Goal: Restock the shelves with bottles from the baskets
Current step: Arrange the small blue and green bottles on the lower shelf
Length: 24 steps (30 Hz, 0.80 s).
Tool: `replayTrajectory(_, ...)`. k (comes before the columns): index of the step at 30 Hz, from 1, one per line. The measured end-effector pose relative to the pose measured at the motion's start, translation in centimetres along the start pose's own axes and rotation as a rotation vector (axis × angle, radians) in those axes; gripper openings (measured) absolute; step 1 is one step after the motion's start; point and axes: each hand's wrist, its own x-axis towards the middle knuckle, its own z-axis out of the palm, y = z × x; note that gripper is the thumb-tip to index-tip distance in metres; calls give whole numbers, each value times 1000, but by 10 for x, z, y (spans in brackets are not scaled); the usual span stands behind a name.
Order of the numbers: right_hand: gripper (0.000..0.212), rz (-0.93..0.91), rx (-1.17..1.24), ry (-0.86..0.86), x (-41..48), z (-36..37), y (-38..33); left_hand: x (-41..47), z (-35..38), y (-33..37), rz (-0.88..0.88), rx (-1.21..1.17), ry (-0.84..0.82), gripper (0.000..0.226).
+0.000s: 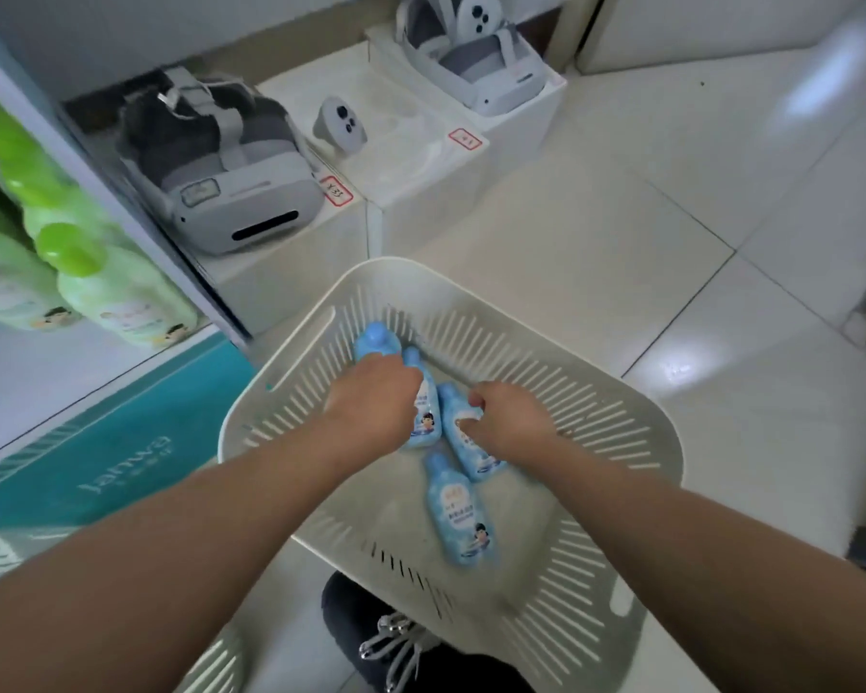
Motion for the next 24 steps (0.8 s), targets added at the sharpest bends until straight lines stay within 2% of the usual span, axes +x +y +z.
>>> replayTrajectory(3, 38, -74, -73, -47, 16, 10, -2, 19, 19, 1, 8, -15, -52, 27)
replayTrajectory(6, 55, -103, -167, -119, 32, 22, -9, 42, 41, -3, -66, -104, -130, 35)
replayTrajectory(8, 57, -56, -101, -152, 43, 32, -11, 54, 56, -5, -172, -287, -211, 44)
replayTrajectory(10, 53, -10, -31, -106, 46, 42, -11, 61, 67, -2, -292, -540, -255, 59)
replayTrajectory(12, 53, 26, -41, -18, 51, 53, -9, 65, 71, 2, -391, -817, -252, 75)
replayTrajectory(14, 48, 64, -71, 42, 55, 58, -9, 68, 77, 2, -468, -968, -221, 86)
replayTrajectory(15, 46, 85, -83, 43, 56, 58, -8, 68, 82, 1, -489, -992, -232, 88)
replayTrajectory(19, 39, 68, -196, -124, 55, 48, -6, 66, 90, -4, -482, -949, -293, 65)
replayTrajectory(21, 38, 30, -216, -229, 51, 46, -8, 64, 87, -1, -429, -884, -351, 68)
replayTrajectory(24, 31, -13, -229, -355, 43, 45, -15, 55, 70, -4, -356, -915, -514, 78)
